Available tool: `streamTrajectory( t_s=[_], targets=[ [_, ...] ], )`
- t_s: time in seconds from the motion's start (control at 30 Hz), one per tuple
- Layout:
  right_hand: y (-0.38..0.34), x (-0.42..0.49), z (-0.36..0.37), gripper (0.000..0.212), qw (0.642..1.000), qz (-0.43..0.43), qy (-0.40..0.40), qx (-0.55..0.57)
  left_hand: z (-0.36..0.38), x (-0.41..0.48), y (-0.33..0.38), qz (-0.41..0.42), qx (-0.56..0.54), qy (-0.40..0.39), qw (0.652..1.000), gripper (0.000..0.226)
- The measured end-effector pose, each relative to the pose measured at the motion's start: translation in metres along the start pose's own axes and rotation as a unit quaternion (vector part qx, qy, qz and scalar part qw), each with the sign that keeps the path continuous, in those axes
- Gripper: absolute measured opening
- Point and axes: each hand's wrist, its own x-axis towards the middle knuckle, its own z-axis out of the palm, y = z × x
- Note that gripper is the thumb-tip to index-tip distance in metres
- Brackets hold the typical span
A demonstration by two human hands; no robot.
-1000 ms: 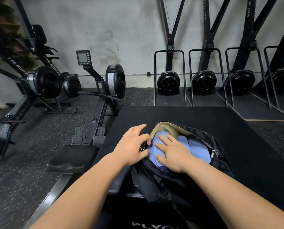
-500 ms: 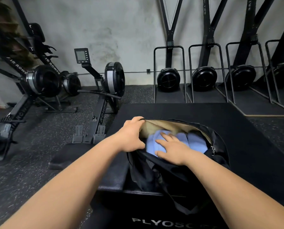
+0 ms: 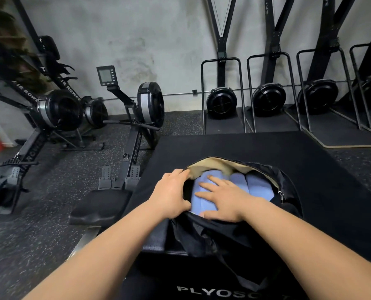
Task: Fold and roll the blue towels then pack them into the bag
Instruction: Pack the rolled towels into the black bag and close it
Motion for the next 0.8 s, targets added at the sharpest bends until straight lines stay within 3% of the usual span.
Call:
streamTrajectory(
  t_s=[0.1, 0.23, 0.43, 0.53, 0.63, 0.7, 0.8],
  targets=[
    [0.004, 0.005, -0.003, 0.080, 1.000, 0.005, -0.007, -0.016, -0.016, 0.002, -0.003, -0.010, -0.083, -0.044, 0.996, 0.100],
    [-0.007, 0.015, -0.020, 0.068, 0.995, -0.008, -0.050, -0.088, -0.037, 0.004, -0.010, -0.004, -0.092, -0.081, 0.992, 0.112],
    [-0.019, 0.010, 0.006, 0.063, 0.993, 0.002, -0.043, -0.106, -0.036, 0.007, -0.004, 0.001, -0.125, -0.052, 0.991, 0.111],
    [-0.012, 0.016, -0.009, 0.057, 0.997, -0.010, -0.061, -0.041, -0.035, 0.008, -0.008, 0.005, -0.127, -0.029, 0.991, 0.106],
    [-0.004, 0.027, -0.034, 0.063, 0.995, 0.016, 0.025, 0.094, -0.036, 0.014, -0.014, 0.019, -0.110, -0.040, 0.993, 0.096],
    [0.003, 0.037, -0.043, 0.059, 0.987, 0.053, 0.101, 0.112, -0.038, 0.023, -0.008, 0.035, -0.093, -0.062, 0.993, 0.087],
    [0.003, 0.054, -0.043, 0.045, 0.992, 0.083, 0.078, 0.060, -0.039, 0.048, 0.003, 0.076, -0.060, -0.075, 0.993, 0.083]
  ],
)
